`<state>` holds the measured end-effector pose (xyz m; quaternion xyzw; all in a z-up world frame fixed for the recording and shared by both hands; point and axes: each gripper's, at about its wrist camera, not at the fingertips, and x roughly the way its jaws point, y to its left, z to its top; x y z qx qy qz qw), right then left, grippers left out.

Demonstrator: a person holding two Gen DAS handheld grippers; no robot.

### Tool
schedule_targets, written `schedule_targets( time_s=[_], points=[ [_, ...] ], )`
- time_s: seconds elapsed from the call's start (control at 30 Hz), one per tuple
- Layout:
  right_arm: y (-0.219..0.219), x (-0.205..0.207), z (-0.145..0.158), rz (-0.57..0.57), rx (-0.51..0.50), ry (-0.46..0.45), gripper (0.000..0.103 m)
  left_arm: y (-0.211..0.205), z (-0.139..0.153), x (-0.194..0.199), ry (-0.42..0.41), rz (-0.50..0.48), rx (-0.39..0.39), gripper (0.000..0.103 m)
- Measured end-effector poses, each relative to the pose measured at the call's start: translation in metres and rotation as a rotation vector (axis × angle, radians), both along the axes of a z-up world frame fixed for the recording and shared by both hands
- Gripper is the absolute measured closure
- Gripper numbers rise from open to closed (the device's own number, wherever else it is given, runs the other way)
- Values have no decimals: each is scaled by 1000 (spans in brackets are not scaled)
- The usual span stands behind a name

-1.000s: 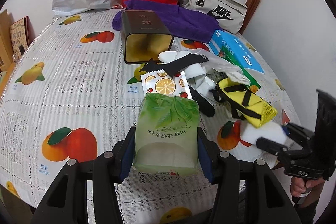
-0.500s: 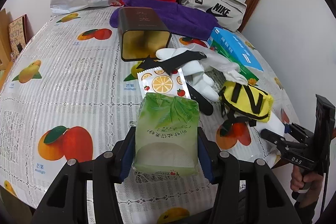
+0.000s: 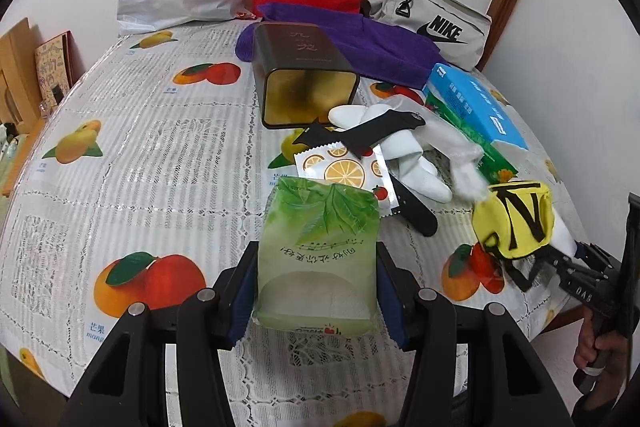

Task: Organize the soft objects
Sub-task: 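Carry the green pack and white sponge toward the purple towel with both tools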

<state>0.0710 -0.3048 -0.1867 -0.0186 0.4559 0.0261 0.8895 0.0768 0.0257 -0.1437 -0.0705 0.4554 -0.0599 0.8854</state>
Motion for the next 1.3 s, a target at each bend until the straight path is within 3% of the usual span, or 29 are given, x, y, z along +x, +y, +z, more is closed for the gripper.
schedule_targets(
  time_s=[0.27, 0.33, 0.5, 0.7, 1.07, 1.3],
  points=[
    [32, 21, 1, 109, 111, -15, 45, -4, -4, 10, 21, -6, 1, 52],
    [40, 23, -1, 127, 92, -17, 45, -4, -2, 11, 18, -2, 7, 52],
    [18, 29, -2, 19, 68, -16, 45, 1, 3, 17, 10, 13, -2, 52],
    [6, 36, -1, 10, 92, -1, 45, 0, 8, 28, 19, 7, -10, 52],
    [20, 50, 48, 129, 142, -61, 45, 5, 40, 55, 2, 11, -20, 52],
    [22, 83, 79, 176, 139, -104, 45, 14, 62, 82, -20, 33, -31, 52]
  ],
)
